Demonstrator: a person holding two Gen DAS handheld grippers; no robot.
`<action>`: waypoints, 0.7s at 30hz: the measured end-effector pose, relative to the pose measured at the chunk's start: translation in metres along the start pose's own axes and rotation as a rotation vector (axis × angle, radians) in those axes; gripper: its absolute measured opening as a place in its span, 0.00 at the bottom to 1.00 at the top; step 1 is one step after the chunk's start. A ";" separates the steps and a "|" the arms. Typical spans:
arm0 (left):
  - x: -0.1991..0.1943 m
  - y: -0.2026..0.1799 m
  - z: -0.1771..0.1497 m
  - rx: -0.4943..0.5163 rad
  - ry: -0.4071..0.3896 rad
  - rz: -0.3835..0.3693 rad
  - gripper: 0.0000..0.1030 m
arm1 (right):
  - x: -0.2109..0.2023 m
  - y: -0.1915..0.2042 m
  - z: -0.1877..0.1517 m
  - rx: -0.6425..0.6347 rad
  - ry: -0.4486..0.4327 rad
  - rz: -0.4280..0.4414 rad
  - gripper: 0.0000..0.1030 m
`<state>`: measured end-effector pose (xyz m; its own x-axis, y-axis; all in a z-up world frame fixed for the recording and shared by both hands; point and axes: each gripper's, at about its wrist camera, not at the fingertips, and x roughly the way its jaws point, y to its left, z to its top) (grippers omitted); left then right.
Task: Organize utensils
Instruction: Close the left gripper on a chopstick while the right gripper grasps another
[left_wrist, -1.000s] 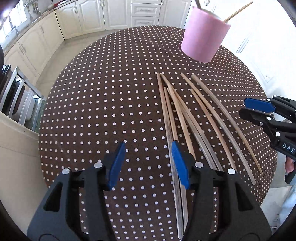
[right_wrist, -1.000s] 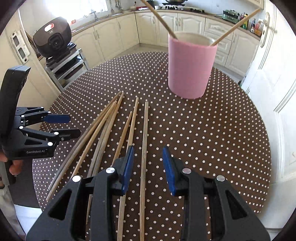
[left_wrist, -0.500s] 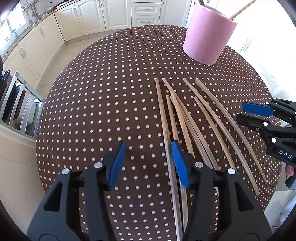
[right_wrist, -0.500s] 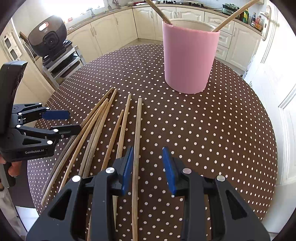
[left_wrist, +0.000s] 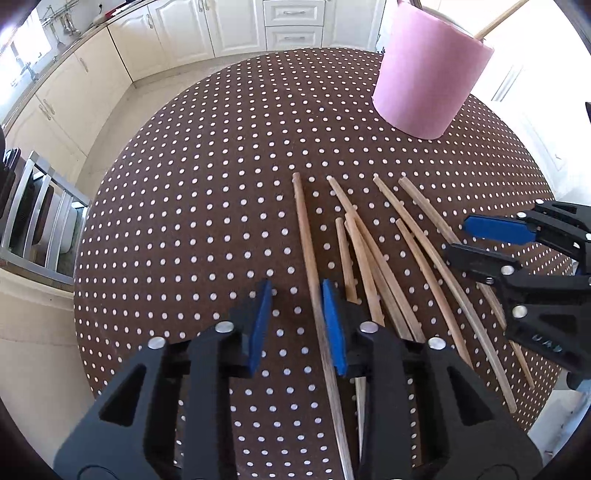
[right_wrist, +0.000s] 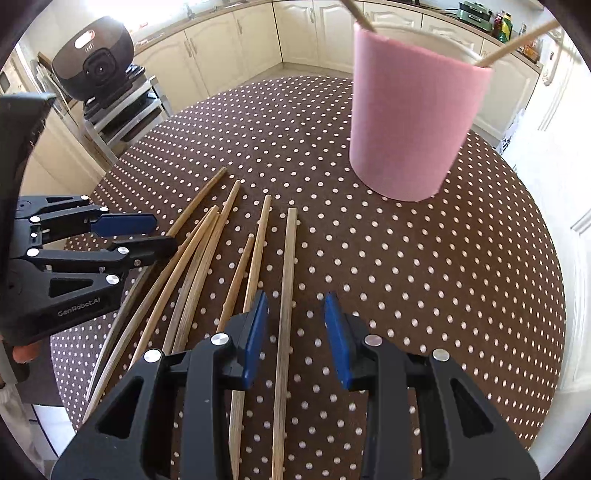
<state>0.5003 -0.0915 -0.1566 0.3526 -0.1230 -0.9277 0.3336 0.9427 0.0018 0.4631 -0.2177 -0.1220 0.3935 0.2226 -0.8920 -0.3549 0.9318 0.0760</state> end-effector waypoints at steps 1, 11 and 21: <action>0.000 0.000 0.000 -0.001 -0.001 0.000 0.22 | 0.001 0.001 0.002 -0.001 0.002 -0.001 0.29; 0.003 -0.009 0.006 0.003 -0.037 0.008 0.06 | 0.014 0.010 0.014 -0.020 -0.002 -0.028 0.05; -0.034 -0.015 -0.006 0.007 -0.098 0.033 0.05 | -0.025 0.004 0.005 0.001 -0.096 -0.024 0.04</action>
<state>0.4777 -0.0995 -0.1270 0.4474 -0.1217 -0.8860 0.3261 0.9447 0.0349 0.4557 -0.2187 -0.0972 0.4813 0.2266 -0.8468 -0.3433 0.9376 0.0558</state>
